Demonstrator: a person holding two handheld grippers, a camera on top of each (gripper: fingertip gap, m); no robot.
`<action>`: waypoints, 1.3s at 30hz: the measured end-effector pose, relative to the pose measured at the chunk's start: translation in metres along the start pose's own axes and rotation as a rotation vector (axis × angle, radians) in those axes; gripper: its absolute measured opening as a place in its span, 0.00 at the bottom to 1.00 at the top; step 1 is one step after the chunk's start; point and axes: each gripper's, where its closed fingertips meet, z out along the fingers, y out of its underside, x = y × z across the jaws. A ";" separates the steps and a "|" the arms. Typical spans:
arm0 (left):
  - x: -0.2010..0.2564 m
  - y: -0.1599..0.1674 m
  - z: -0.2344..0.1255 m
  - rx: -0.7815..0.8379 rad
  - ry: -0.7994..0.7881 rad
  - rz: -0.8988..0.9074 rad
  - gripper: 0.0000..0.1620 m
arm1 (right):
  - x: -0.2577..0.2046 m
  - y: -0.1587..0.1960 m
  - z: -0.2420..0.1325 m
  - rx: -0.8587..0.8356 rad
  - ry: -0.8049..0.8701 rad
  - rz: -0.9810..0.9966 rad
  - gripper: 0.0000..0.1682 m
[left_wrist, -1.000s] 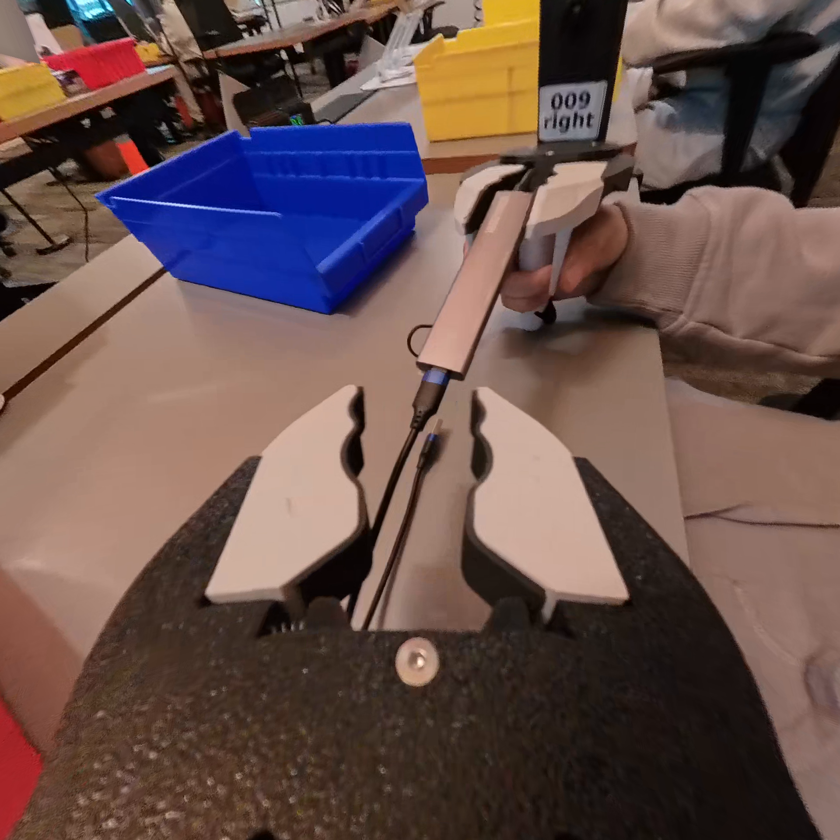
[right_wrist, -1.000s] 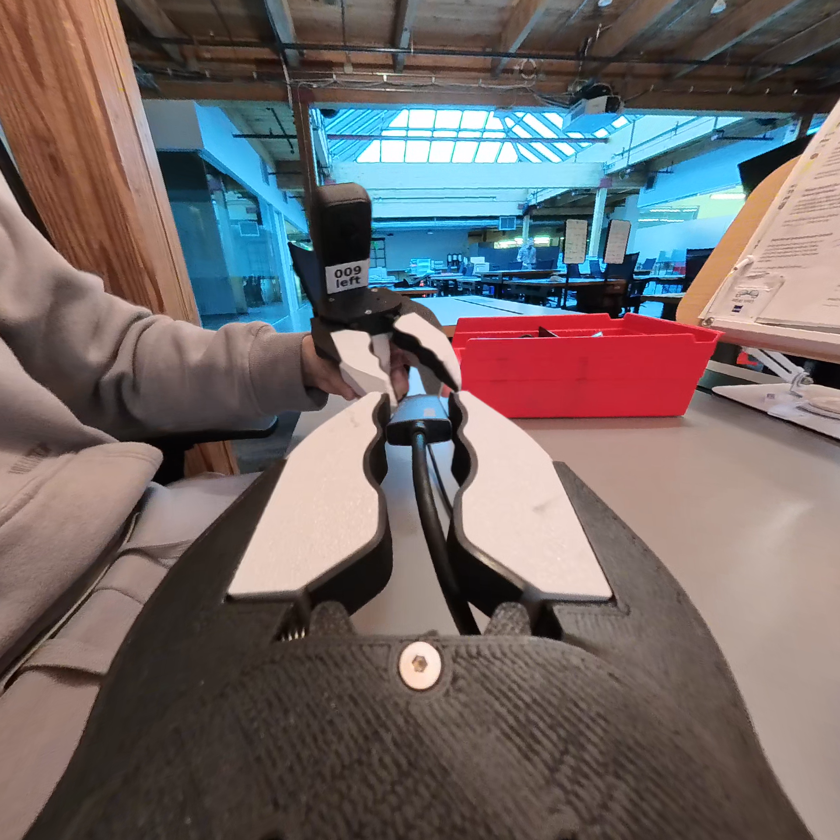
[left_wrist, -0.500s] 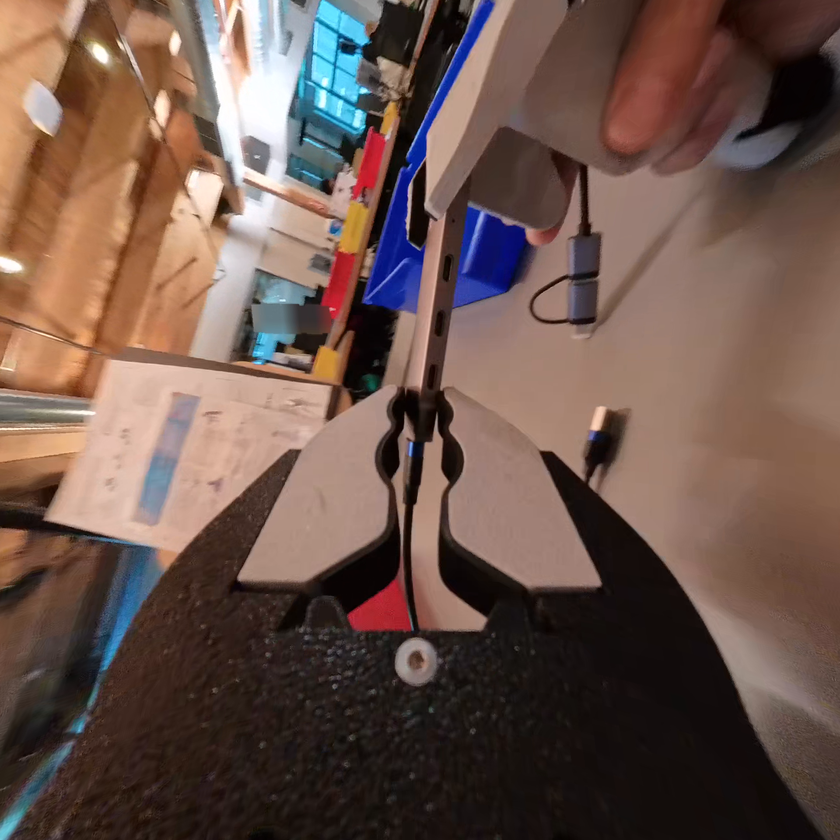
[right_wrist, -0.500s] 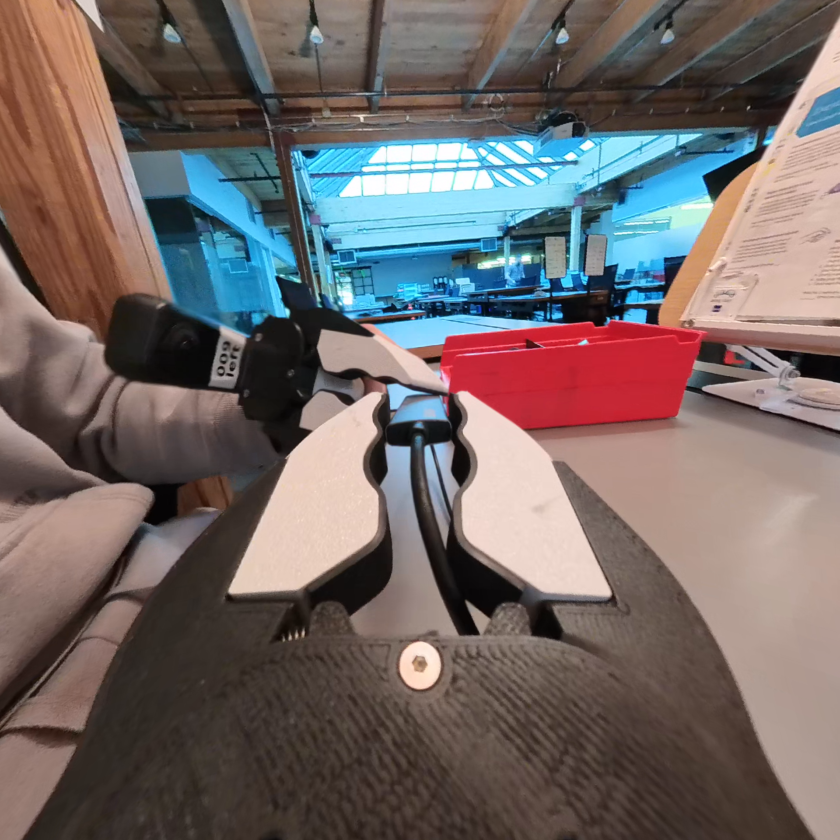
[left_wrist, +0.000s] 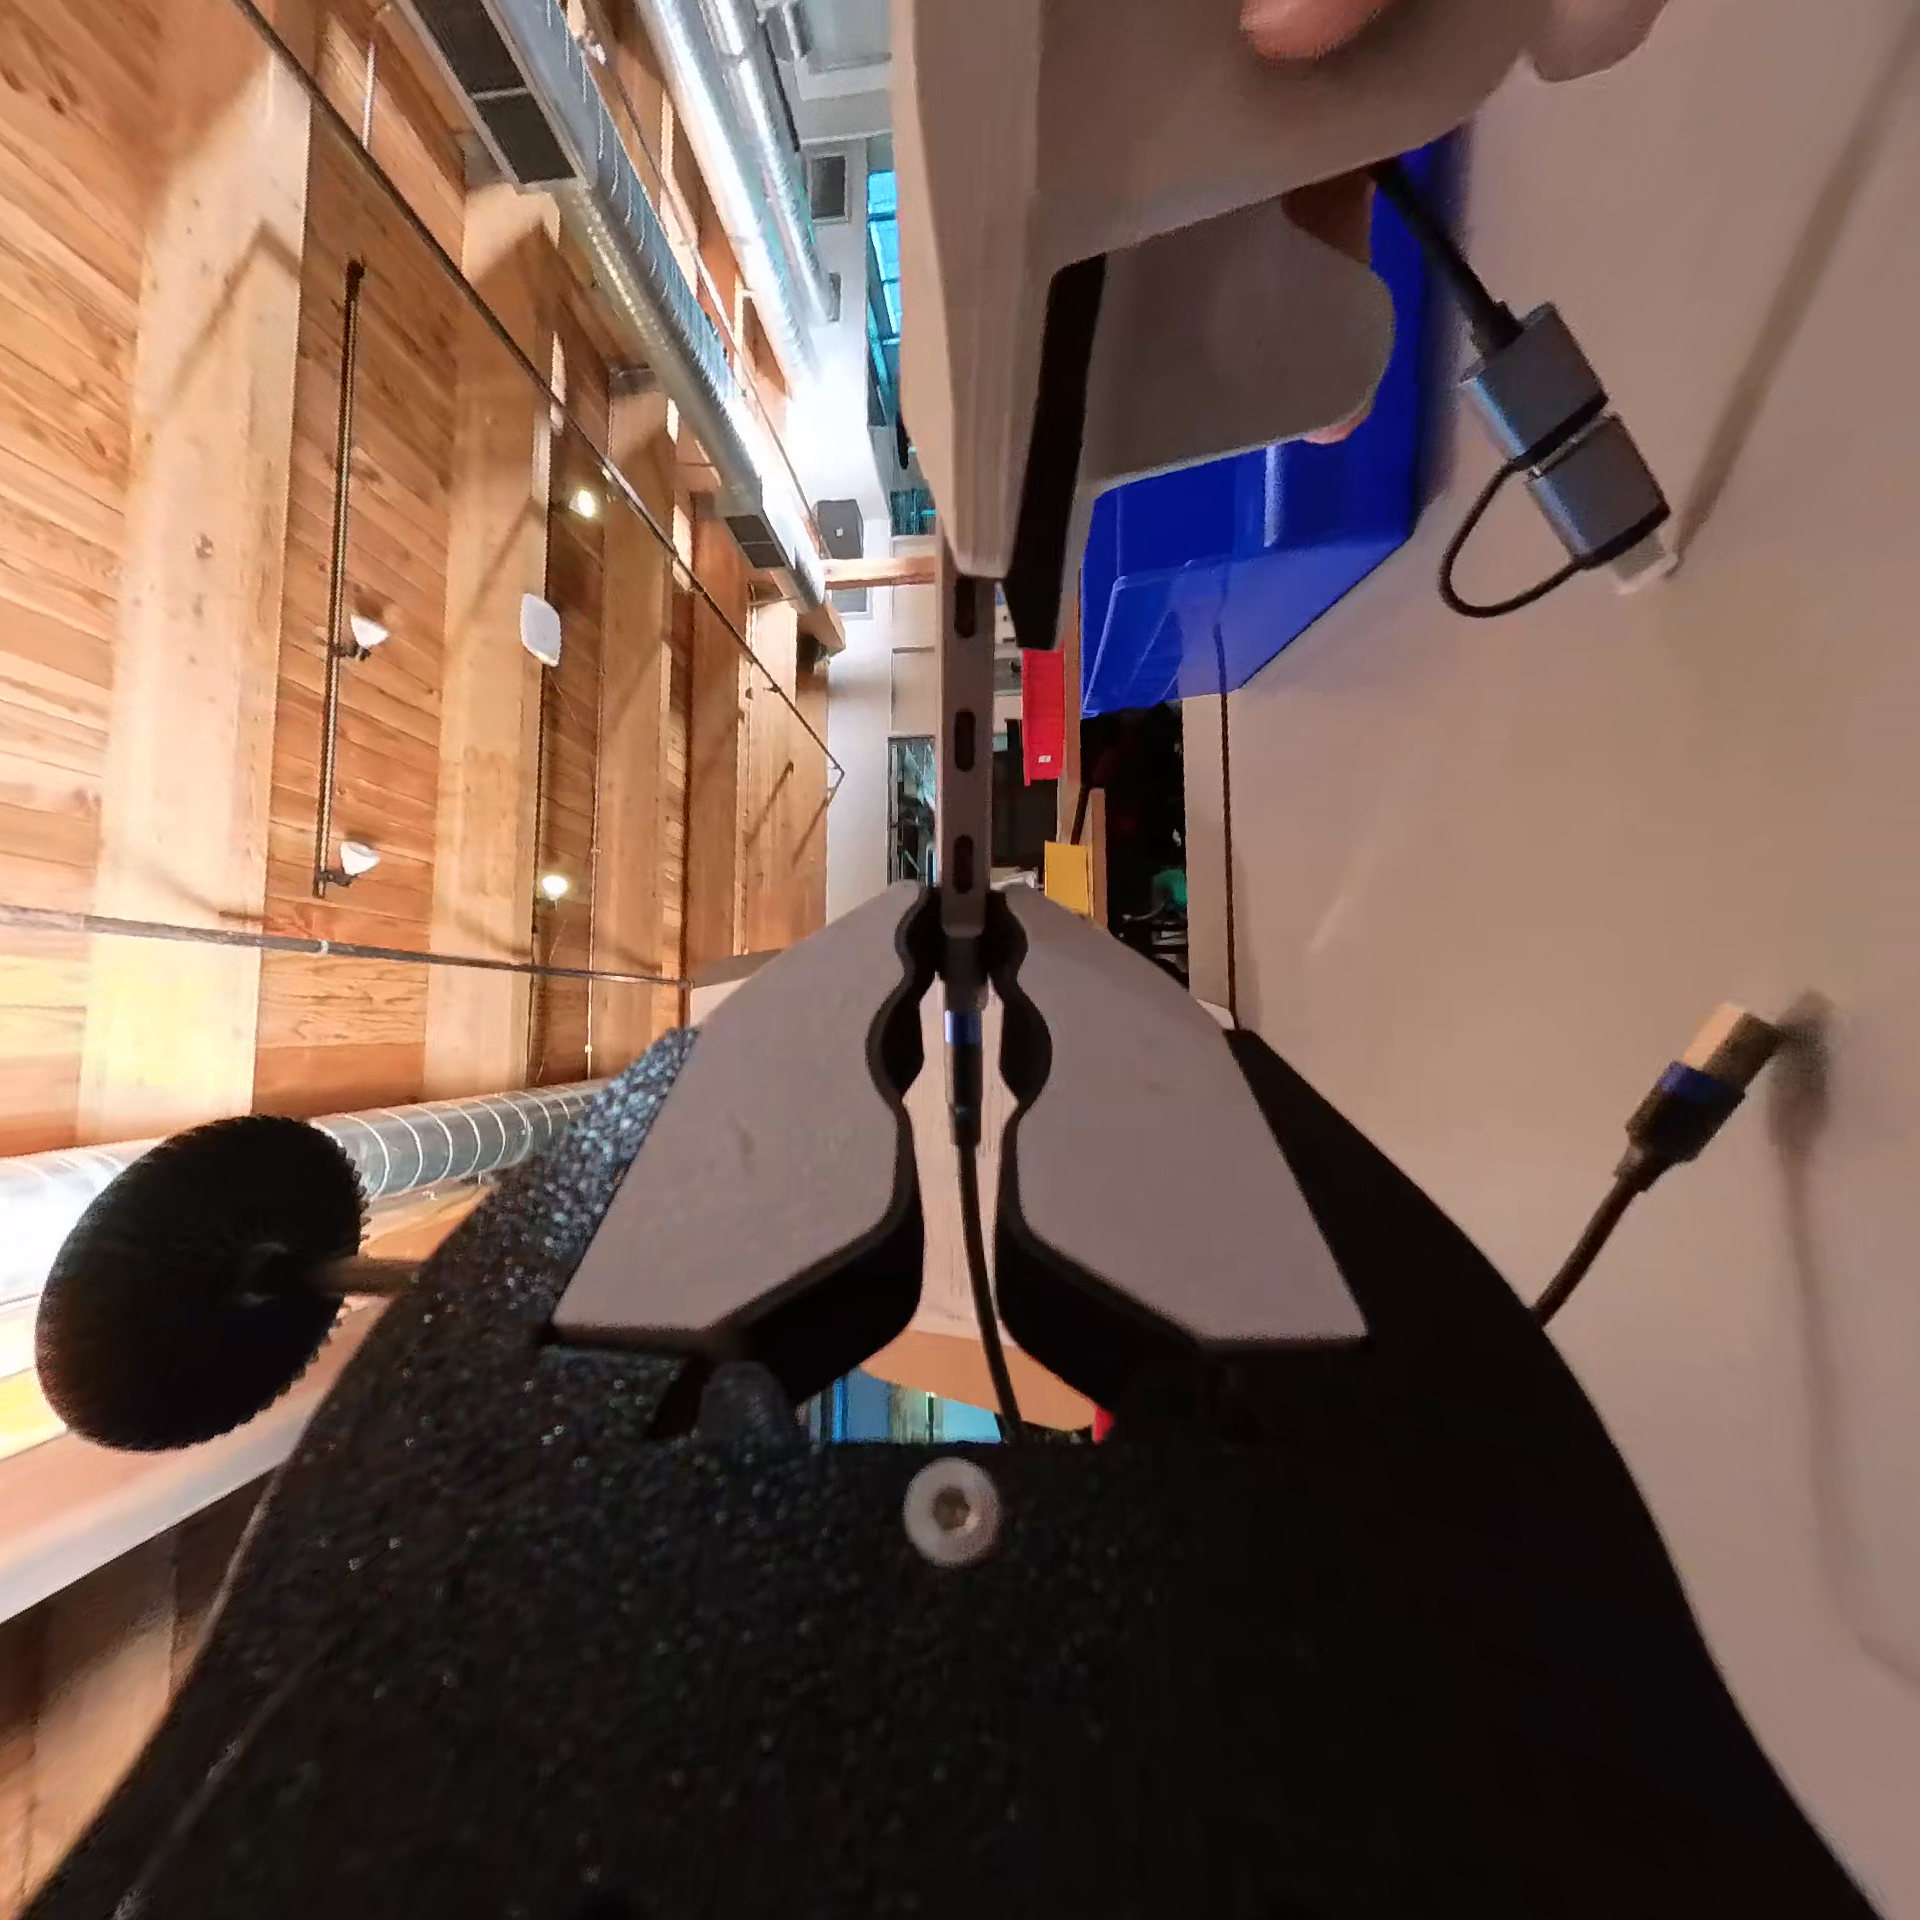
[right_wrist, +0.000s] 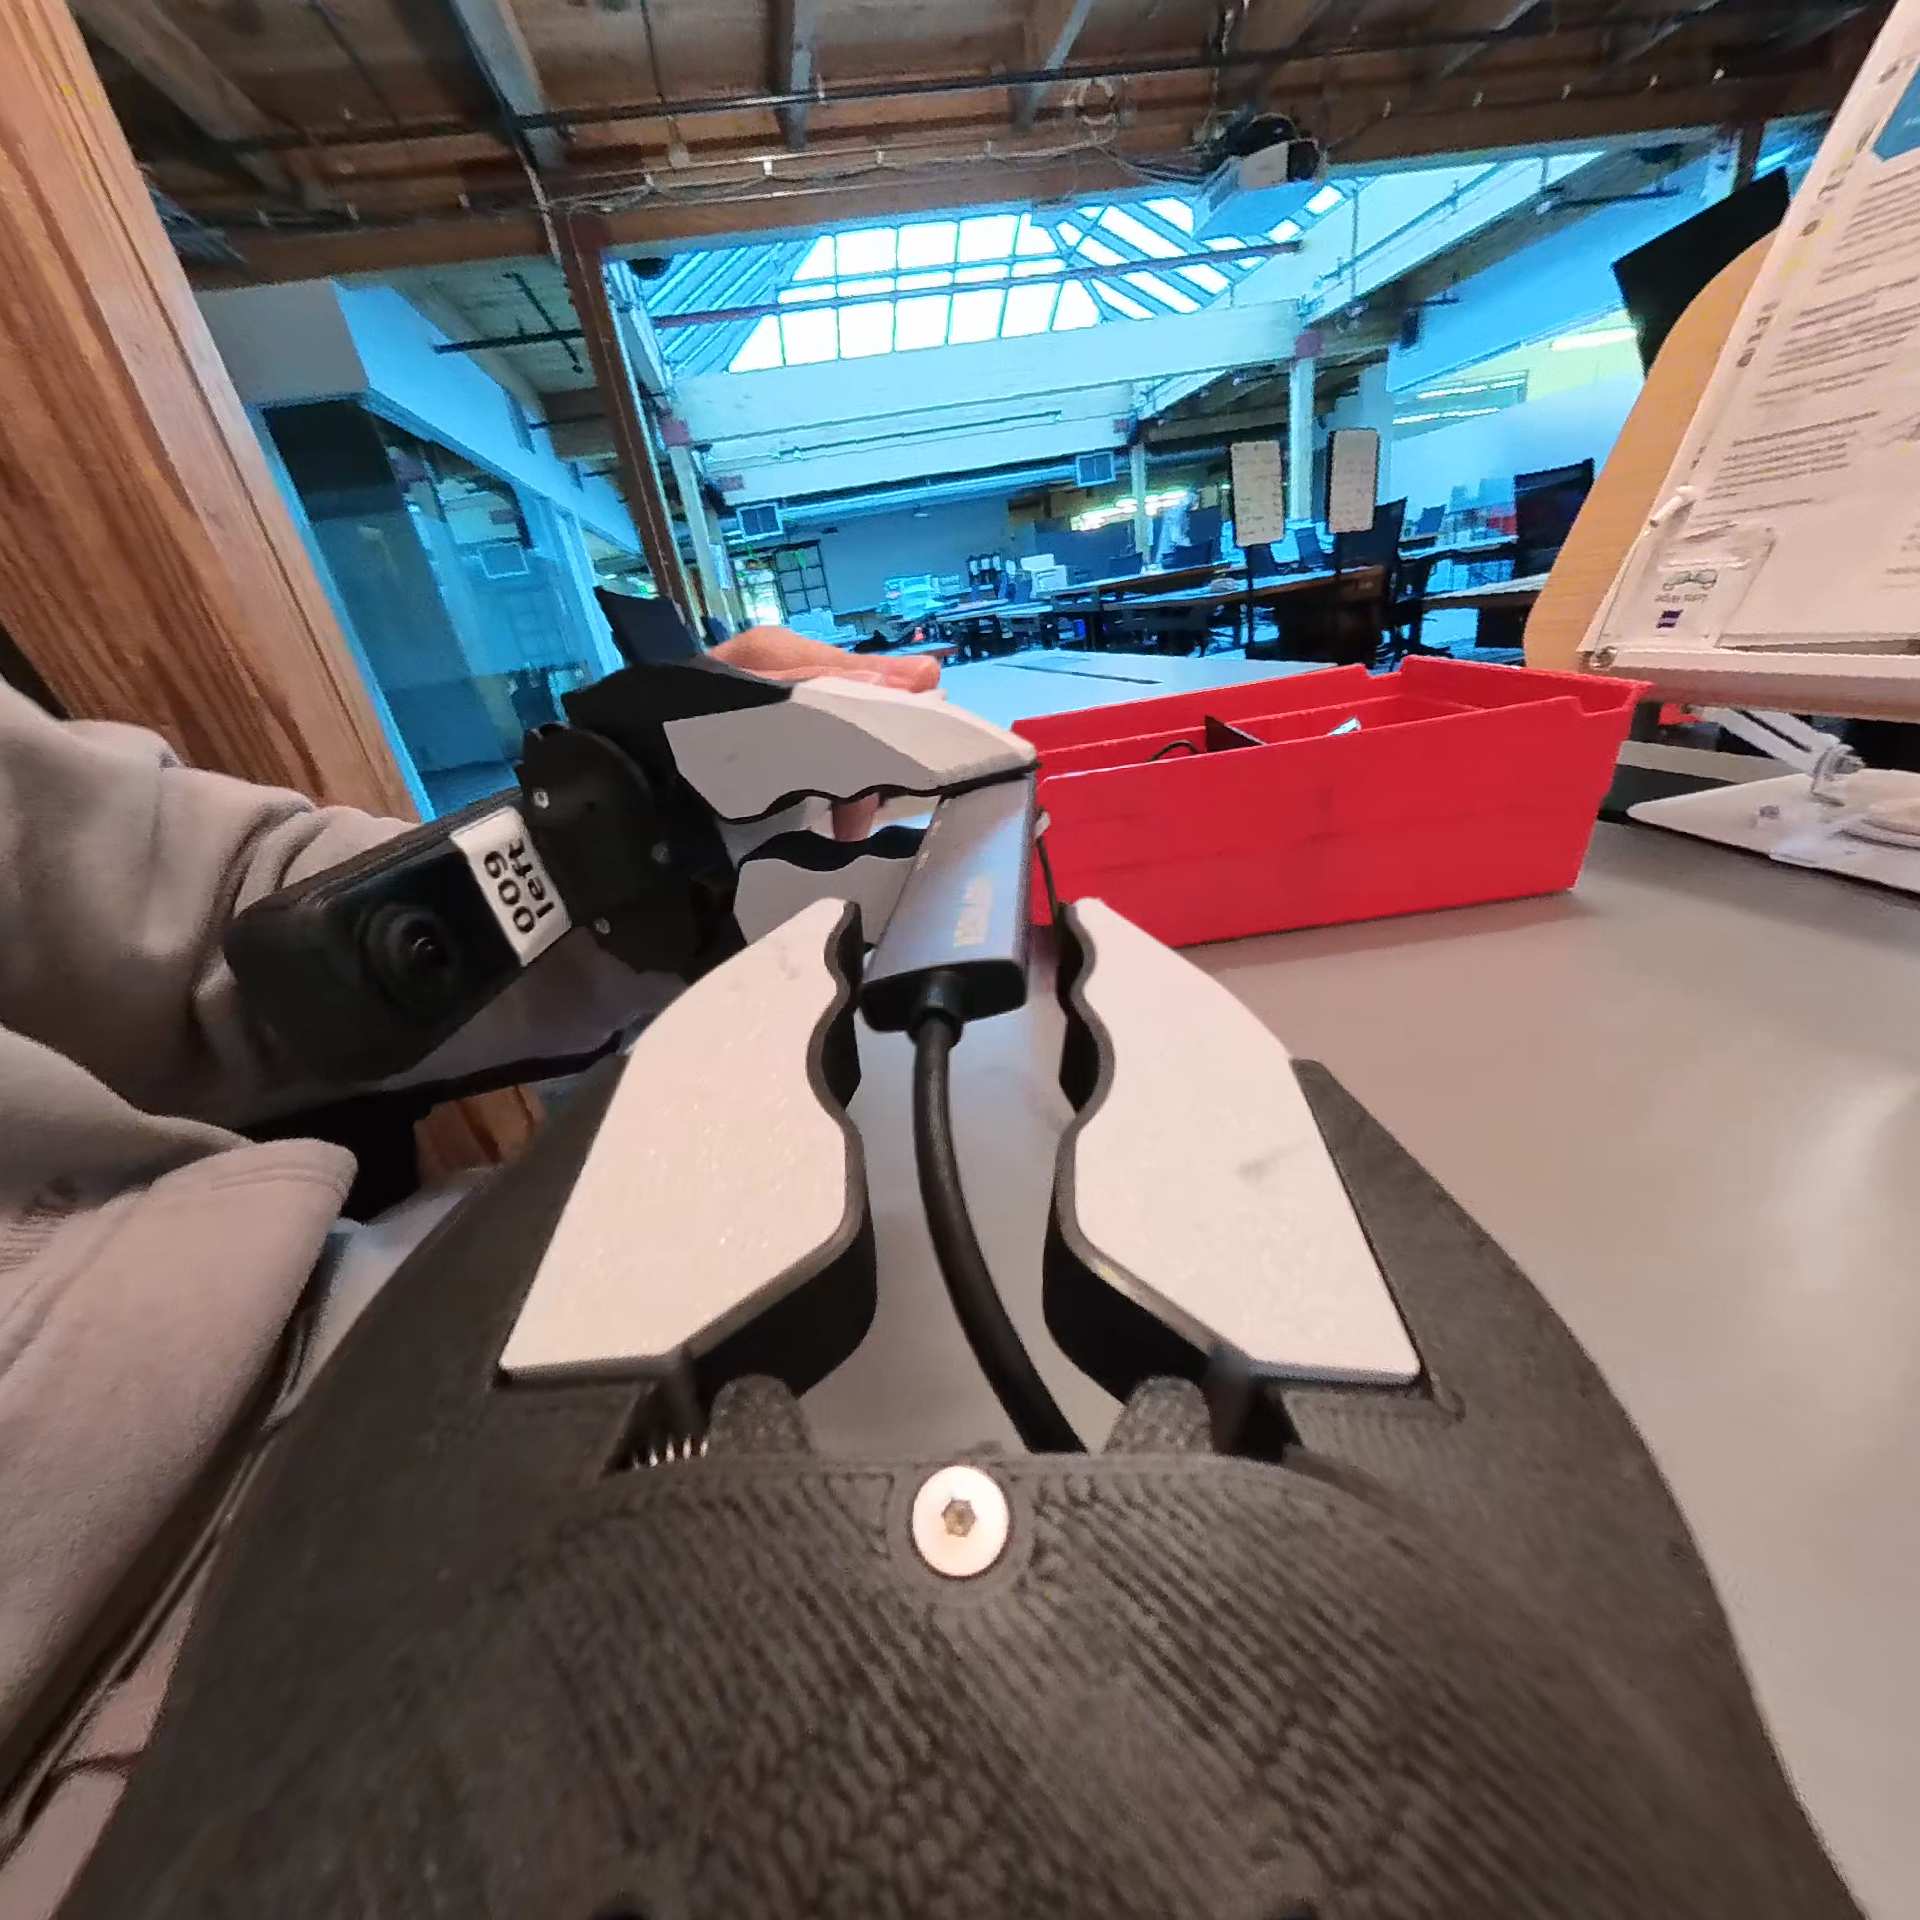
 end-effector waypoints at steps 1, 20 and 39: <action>0.001 0.000 0.000 0.009 0.012 0.011 0.05 | 0.002 -0.002 0.000 0.006 0.016 -0.003 0.22; 0.002 0.013 0.011 -0.035 0.036 0.117 0.05 | 0.013 0.001 0.002 -0.094 0.147 -0.151 0.27; 0.001 0.019 0.017 -0.056 0.041 0.121 0.06 | 0.018 0.004 0.011 -0.030 0.160 -0.039 0.15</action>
